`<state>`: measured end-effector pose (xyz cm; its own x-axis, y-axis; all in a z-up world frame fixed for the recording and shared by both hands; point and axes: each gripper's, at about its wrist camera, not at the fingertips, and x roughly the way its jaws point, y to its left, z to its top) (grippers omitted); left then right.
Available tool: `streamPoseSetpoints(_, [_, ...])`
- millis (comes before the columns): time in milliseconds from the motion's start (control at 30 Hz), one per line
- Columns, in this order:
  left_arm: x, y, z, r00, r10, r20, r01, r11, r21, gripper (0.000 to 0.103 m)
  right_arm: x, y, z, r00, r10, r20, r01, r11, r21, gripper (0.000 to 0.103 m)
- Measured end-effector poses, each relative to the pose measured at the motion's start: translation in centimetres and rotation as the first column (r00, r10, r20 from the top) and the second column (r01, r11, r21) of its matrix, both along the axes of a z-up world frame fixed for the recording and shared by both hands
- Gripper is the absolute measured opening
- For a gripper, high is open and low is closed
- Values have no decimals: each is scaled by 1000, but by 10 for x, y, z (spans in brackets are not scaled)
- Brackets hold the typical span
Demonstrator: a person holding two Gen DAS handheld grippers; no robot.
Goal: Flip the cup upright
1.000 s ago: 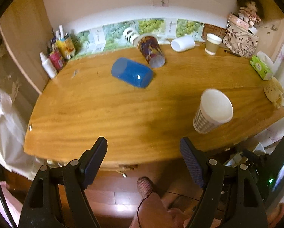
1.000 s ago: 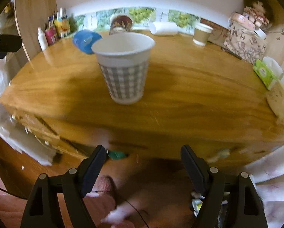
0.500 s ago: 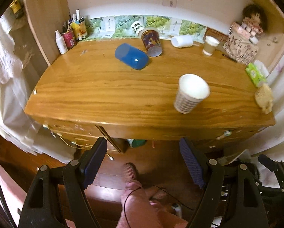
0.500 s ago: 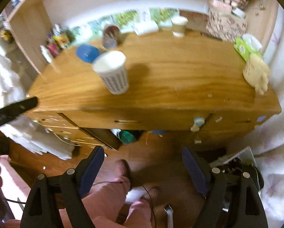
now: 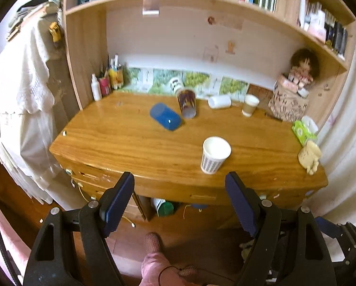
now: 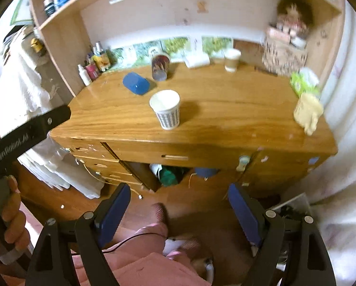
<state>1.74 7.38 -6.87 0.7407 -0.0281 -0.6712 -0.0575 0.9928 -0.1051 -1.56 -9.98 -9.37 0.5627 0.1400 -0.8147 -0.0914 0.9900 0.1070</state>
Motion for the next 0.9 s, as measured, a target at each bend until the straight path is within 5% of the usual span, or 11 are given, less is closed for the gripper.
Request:
streamPoseSetpoints(200, [-16,-9,11,996,21,88,-25,999,43,89,-19,-10,26,983,-26,184,23,1000,20,85])
streamPoseSetpoints(300, [-23,-11,17,991,23,132,-30,998,49,94,-28,-15,41,956,-38,292,30,999,33,102])
streamPoseSetpoints(433, [-36,-13,28,975,31,220,-44,998,55,102,-35,-19,54,918,-44,394,30,999,42,103])
streamPoseSetpoints(667, [-58,-27,45,930,0,367,-48,991,122,103,-41,-27,61,872,-91,480,68,995,67,103])
streamPoseSetpoints(900, [-60,-30,47,923,-8,384,-47,990,135,103,-42,-28,59,874,-95,477,65,995,78,103])
